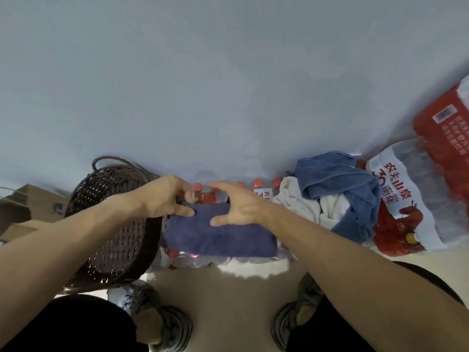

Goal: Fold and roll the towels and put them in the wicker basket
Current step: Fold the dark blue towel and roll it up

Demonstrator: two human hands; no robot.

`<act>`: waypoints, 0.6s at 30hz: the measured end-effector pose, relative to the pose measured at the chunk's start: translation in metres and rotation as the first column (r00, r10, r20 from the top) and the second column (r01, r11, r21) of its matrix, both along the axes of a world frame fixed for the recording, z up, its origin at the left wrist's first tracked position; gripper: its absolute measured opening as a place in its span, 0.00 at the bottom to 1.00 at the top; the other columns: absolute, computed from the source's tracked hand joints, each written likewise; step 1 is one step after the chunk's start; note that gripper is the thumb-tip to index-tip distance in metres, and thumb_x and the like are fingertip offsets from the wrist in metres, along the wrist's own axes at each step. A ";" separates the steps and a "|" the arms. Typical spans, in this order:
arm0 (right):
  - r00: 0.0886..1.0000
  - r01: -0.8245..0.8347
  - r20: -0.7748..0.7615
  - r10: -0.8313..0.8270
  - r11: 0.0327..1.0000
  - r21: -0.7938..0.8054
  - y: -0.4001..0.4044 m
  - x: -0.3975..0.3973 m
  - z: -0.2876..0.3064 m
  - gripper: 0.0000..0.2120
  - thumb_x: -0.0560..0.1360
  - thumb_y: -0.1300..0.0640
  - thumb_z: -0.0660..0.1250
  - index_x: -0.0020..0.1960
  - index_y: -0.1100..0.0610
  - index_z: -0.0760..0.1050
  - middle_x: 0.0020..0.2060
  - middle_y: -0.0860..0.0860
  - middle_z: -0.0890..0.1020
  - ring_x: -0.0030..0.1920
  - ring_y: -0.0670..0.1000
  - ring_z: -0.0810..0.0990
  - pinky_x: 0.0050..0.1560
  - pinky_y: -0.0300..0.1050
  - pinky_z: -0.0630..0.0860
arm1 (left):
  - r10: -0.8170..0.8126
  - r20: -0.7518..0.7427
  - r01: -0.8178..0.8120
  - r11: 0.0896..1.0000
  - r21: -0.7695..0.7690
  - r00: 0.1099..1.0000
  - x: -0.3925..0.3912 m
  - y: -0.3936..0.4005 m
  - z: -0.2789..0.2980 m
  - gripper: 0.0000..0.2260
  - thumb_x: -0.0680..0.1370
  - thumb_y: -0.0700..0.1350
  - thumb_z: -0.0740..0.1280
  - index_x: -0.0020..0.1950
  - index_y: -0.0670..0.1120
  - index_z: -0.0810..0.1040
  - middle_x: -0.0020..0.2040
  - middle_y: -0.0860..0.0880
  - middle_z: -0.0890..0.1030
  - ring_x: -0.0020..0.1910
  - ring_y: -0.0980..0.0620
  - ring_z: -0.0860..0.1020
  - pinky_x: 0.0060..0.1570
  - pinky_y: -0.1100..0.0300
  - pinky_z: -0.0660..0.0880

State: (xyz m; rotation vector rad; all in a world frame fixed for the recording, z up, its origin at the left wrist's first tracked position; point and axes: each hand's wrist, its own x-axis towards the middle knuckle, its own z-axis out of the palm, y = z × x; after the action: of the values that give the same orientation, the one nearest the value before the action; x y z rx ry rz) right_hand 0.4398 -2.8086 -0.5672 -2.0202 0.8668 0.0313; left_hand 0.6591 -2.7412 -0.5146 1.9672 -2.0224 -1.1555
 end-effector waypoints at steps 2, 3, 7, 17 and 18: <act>0.993 -0.004 0.118 -0.001 0.999 0.044 0.009 0.011 0.019 0.31 0.65 0.48 0.79 0.66 0.47 0.75 0.61 0.42 0.78 0.57 0.40 0.76 0.55 0.31 0.70 | -0.042 -0.008 0.041 0.999 -0.027 0.999 -0.007 0.006 0.020 0.10 0.68 0.44 0.80 0.35 0.49 0.78 0.34 0.49 0.82 0.33 0.50 0.77 0.37 0.56 0.75; 0.989 -0.008 0.149 0.002 0.999 0.042 0.014 0.014 0.026 0.24 0.66 0.50 0.79 0.61 0.48 0.78 0.56 0.42 0.81 0.53 0.41 0.79 0.54 0.34 0.74 | -0.056 -0.016 0.055 0.997 -0.046 0.998 -0.010 0.010 0.029 0.11 0.67 0.44 0.80 0.34 0.47 0.78 0.33 0.46 0.81 0.31 0.50 0.74 0.35 0.56 0.73; 0.984 -0.025 0.180 0.003 0.993 0.117 0.027 0.011 0.040 0.14 0.68 0.56 0.78 0.52 0.53 0.82 0.41 0.45 0.82 0.43 0.46 0.82 0.51 0.47 0.81 | -0.084 -0.033 0.080 0.990 -0.115 0.996 -0.022 0.029 0.054 0.14 0.67 0.46 0.80 0.36 0.45 0.75 0.31 0.46 0.77 0.29 0.55 0.68 0.32 0.62 0.66; 0.978 -0.165 0.131 0.162 0.986 0.013 0.045 0.004 0.043 0.09 0.71 0.55 0.75 0.44 0.57 0.77 0.38 0.49 0.78 0.37 0.48 0.76 0.40 0.46 0.75 | -0.139 0.022 0.137 0.989 0.063 0.990 -0.022 0.034 0.055 0.07 0.74 0.49 0.74 0.41 0.47 0.80 0.36 0.51 0.82 0.36 0.51 0.77 0.40 0.56 0.74; 0.981 -0.157 0.119 0.153 0.987 0.029 0.044 0.004 0.043 0.09 0.71 0.53 0.75 0.42 0.53 0.75 0.36 0.47 0.78 0.35 0.45 0.75 0.36 0.41 0.73 | -0.112 -0.054 0.115 0.992 0.050 0.992 -0.024 0.035 0.054 0.07 0.76 0.48 0.72 0.40 0.49 0.79 0.35 0.55 0.80 0.35 0.55 0.76 0.39 0.59 0.73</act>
State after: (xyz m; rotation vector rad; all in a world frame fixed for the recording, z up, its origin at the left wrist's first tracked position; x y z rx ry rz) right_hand 0.4435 -2.7645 -0.5238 -2.0283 0.6302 0.0173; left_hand 0.6351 -2.7065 -0.4606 1.8466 -2.1240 -1.2816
